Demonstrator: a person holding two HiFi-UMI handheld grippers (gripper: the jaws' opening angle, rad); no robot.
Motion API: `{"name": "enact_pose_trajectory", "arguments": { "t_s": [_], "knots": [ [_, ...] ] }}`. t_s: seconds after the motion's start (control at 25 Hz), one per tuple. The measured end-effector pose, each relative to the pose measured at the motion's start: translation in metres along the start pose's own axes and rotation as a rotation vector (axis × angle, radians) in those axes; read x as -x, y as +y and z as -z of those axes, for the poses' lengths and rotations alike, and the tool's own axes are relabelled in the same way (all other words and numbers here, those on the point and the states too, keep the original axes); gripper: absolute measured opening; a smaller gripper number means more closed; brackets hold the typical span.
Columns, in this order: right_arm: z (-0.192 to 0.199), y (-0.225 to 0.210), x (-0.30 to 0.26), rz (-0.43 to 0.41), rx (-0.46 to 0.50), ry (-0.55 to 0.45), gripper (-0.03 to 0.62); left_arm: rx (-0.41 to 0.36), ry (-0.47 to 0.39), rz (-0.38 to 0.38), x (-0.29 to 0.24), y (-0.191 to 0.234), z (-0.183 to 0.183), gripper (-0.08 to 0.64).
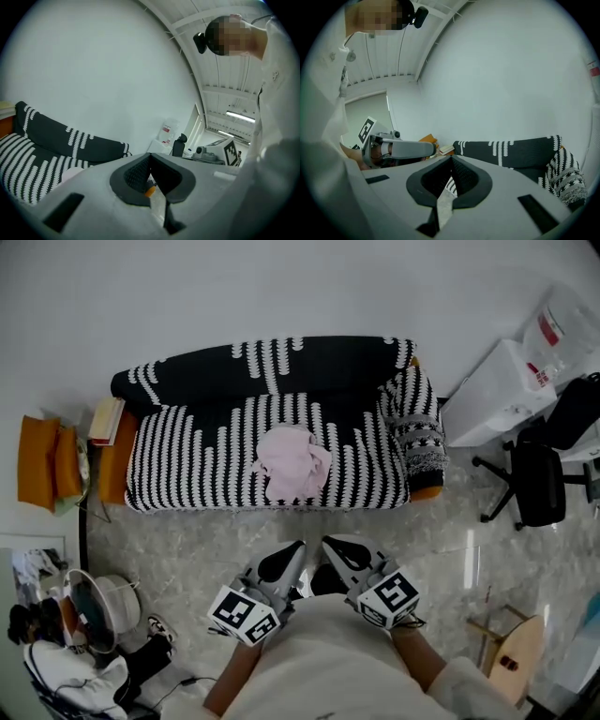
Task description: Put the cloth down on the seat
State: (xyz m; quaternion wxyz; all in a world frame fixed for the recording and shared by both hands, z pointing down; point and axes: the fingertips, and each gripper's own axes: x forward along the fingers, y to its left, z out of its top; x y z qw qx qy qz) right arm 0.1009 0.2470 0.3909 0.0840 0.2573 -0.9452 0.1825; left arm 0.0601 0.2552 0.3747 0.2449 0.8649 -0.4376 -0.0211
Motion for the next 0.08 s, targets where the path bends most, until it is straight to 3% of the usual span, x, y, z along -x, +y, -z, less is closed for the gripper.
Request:
{"name": "enact_pose_trajectory", "arguments": {
  "t_s": [0.08],
  "knots": [
    [-0.0007, 0.0004, -0.0001, -0.001, 0.0, 0.004, 0.008, 0.004, -0.001, 0.0, -0.0002, -0.0002, 0.0002, 0.012]
  ]
}}
